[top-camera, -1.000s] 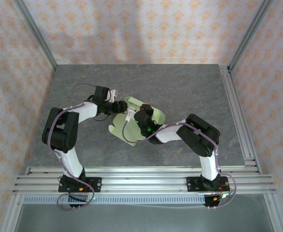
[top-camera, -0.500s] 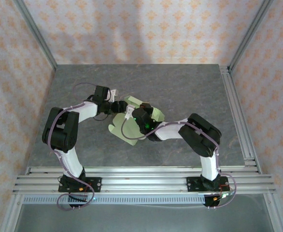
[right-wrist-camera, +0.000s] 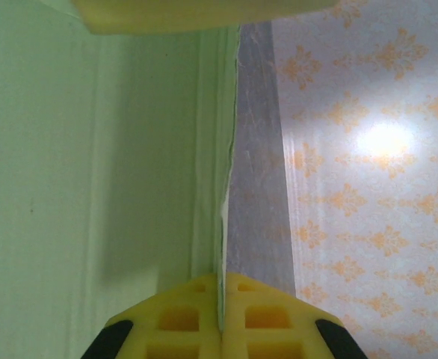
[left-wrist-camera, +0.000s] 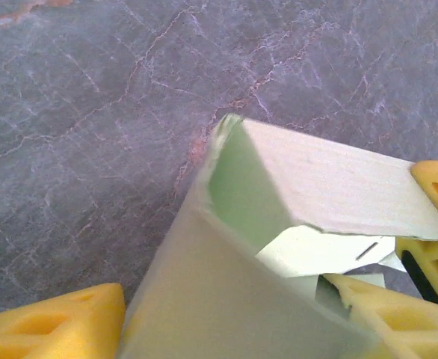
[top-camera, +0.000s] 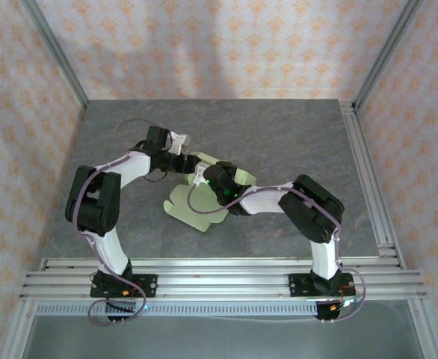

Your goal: Fold the paper box

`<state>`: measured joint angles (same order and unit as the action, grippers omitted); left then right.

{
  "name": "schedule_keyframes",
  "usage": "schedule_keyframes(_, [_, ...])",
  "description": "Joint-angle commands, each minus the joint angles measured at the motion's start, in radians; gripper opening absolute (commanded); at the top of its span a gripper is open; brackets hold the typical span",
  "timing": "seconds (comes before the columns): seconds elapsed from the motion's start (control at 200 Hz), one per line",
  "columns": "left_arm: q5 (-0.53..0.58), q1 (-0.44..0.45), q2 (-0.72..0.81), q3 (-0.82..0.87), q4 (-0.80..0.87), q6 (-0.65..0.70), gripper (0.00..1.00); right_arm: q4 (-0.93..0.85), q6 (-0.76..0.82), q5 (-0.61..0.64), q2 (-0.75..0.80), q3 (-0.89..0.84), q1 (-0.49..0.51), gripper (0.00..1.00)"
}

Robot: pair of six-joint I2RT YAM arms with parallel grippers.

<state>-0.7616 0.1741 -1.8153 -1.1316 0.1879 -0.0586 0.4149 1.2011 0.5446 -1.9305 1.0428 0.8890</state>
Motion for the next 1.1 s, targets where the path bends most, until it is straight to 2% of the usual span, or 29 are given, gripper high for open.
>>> schedule_keyframes(0.0, [-0.068, -0.01, -0.02, -0.043, 0.078, 0.078, 0.68, -0.074, -0.011, -0.028, 0.015, 0.023, -0.008, 0.0])
schedule_keyframes(0.135, [-0.092, -0.01, -0.044, -0.053, 0.1, 0.086, 0.66, -0.074, -0.009, -0.021, 0.009, 0.033, -0.019, 0.0])
schedule_keyframes(0.37, [-0.077, -0.014, 0.014, -0.007, 0.097, 0.092, 0.66, -0.059, -0.004, -0.005, 0.002, 0.026, -0.038, 0.0])
schedule_keyframes(0.631, [-0.022, -0.039, 0.075, 0.056, 0.054, 0.053, 0.73, -0.054, -0.018, 0.012, 0.002, 0.03, -0.044, 0.0])
schedule_keyframes(0.746, [0.003, -0.062, 0.141, 0.139, -0.107, -0.053, 0.79, -0.206, -0.135, -0.051, 0.045, 0.067, -0.046, 0.0])
schedule_keyframes(0.856, [0.084, -0.063, 0.224, 0.218, -0.211, -0.116, 0.85, -0.403, -0.274, -0.146, 0.08, 0.126, -0.054, 0.0])
schedule_keyframes(0.931, [0.13, -0.058, 0.269, 0.258, -0.226, -0.129, 0.85, -0.464, -0.323, -0.185, 0.088, 0.148, -0.058, 0.0])
schedule_keyframes(1.096, [0.274, -0.015, 0.305, 0.3, -0.184, -0.105, 0.86, -0.505, -0.368, -0.186, 0.084, 0.168, -0.059, 0.0])
